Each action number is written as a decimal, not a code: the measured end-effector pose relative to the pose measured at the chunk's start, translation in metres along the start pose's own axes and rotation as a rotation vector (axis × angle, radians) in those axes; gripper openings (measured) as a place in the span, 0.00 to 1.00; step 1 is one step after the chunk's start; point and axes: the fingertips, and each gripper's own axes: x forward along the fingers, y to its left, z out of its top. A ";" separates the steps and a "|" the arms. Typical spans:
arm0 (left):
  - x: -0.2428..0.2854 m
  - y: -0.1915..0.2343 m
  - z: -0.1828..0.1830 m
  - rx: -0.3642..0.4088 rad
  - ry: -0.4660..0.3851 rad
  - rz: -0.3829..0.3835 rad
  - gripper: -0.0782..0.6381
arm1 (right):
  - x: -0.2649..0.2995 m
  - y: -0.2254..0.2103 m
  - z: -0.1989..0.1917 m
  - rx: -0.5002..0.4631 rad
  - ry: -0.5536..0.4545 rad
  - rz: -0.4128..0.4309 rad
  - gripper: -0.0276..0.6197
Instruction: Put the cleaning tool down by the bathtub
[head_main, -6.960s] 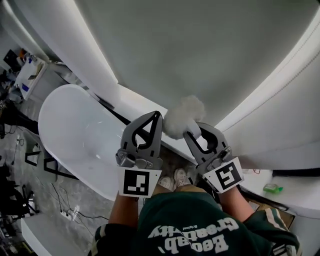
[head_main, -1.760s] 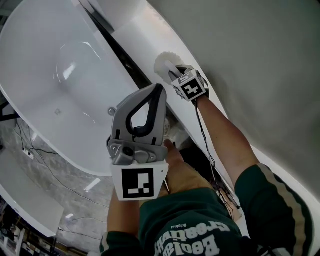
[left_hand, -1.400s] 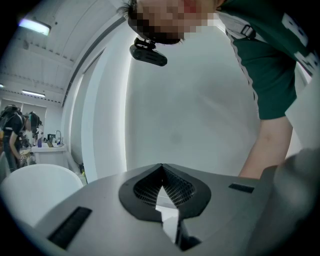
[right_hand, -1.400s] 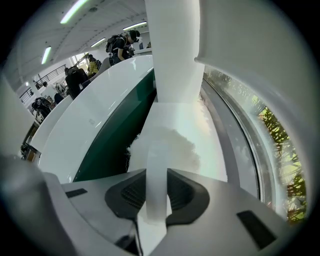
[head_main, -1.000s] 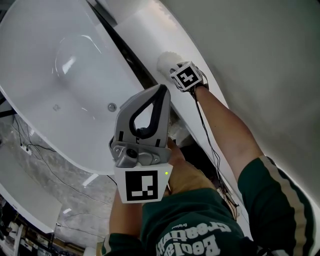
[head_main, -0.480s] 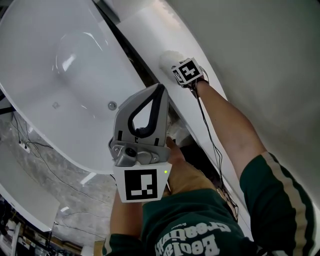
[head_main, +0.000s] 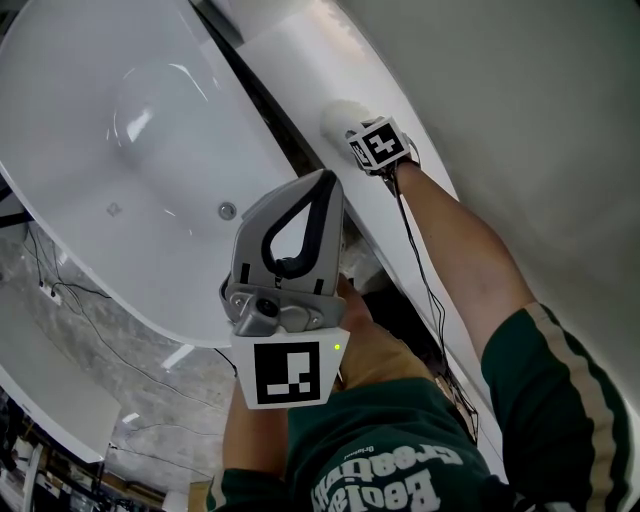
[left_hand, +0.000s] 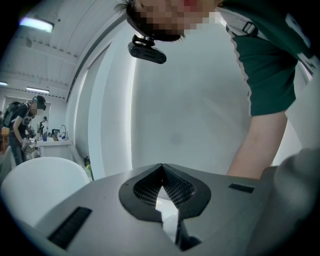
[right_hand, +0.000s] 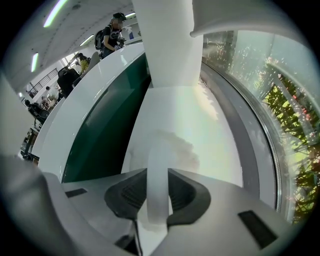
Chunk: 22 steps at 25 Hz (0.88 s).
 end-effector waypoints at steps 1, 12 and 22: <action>-0.001 0.001 0.000 -0.003 -0.002 0.003 0.12 | 0.000 0.003 0.000 -0.006 -0.004 0.010 0.21; -0.007 0.000 -0.005 -0.007 0.004 -0.003 0.12 | -0.015 0.013 -0.002 -0.054 -0.141 -0.051 0.40; -0.010 -0.005 -0.008 -0.024 0.004 -0.017 0.12 | -0.028 0.001 0.002 -0.067 -0.186 -0.118 0.41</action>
